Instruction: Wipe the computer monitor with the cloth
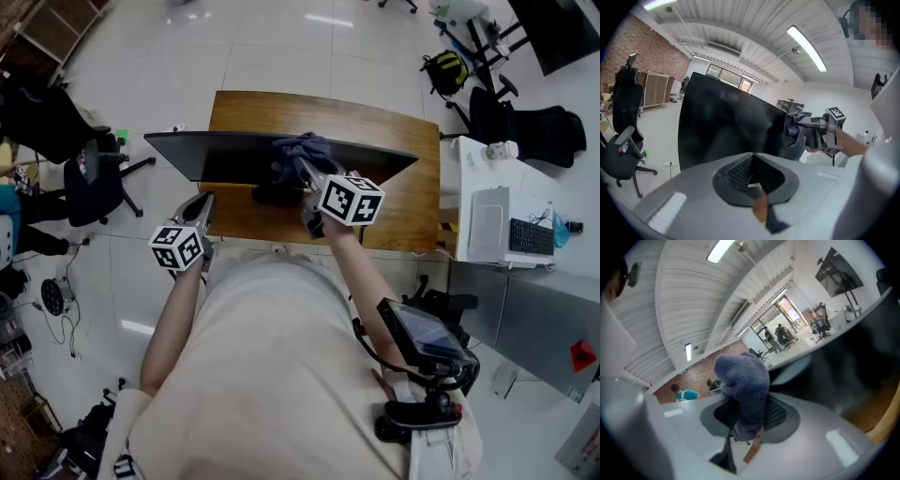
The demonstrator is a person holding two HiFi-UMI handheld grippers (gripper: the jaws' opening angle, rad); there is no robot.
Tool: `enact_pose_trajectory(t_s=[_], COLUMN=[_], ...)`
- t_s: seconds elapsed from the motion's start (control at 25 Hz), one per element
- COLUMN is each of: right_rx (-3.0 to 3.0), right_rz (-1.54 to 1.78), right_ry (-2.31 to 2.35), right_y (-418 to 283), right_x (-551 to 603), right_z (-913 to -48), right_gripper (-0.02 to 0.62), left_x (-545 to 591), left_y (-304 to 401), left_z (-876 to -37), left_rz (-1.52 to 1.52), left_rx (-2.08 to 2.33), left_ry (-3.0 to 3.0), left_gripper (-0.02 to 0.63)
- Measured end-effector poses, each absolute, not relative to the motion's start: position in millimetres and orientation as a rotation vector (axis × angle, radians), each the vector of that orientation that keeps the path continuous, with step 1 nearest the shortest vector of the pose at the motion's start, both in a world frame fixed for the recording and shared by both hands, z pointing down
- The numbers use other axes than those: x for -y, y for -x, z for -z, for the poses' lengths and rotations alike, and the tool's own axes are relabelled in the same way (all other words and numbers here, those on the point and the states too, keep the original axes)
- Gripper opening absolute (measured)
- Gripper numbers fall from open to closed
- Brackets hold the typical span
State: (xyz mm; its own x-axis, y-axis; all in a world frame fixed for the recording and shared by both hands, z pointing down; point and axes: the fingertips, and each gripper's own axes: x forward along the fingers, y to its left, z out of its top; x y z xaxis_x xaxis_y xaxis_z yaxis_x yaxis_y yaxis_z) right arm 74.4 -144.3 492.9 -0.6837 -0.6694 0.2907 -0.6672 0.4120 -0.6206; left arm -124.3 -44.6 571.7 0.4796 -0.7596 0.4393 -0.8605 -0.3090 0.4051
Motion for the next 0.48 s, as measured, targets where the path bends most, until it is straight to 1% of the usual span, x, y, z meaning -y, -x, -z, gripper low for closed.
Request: enact_pose_trajectory(t_s=[0.48], right_rx=[-2.518], right_rz=[1.161], right_ry=[1.395], right_y=[-156], right_x=[149], right_z=[-496], right_gripper=[0.104], left_x=[50], left_y=[99], left_z=[-571], left_rz=[-0.237], left_rx=[1.300], left_ry=[-2.160], left_gripper=[-0.009])
